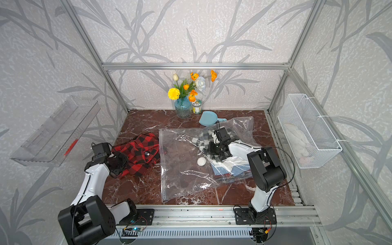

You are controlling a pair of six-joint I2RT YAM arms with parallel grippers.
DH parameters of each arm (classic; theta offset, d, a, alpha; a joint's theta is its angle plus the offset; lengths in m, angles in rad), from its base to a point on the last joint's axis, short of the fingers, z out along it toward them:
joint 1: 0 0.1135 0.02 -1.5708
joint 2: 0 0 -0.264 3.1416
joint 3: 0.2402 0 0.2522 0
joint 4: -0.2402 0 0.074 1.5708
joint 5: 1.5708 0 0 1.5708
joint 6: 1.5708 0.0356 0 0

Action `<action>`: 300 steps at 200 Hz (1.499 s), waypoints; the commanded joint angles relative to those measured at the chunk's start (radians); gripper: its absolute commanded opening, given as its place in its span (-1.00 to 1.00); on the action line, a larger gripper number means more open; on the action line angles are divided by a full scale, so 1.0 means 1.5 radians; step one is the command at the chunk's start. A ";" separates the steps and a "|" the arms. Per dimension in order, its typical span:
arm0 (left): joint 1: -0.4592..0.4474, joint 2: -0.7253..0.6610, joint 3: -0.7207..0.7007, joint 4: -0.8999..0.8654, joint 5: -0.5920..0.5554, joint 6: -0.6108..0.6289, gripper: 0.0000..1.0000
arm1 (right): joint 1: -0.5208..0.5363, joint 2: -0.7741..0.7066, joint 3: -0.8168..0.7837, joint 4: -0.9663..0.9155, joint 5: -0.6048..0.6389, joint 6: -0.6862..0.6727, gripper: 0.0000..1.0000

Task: Take the shirt out of the vacuum bag
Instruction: Place the shirt at the center of the board.

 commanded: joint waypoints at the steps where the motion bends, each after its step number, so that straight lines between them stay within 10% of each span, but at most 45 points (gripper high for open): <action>1: -0.007 -0.017 0.043 -0.070 0.008 0.031 -0.68 | 0.002 0.016 0.009 -0.059 0.012 -0.014 -0.66; 300: -0.098 0.098 0.436 -0.240 0.006 0.145 -0.77 | -0.003 0.022 0.041 -0.093 0.023 -0.031 -0.69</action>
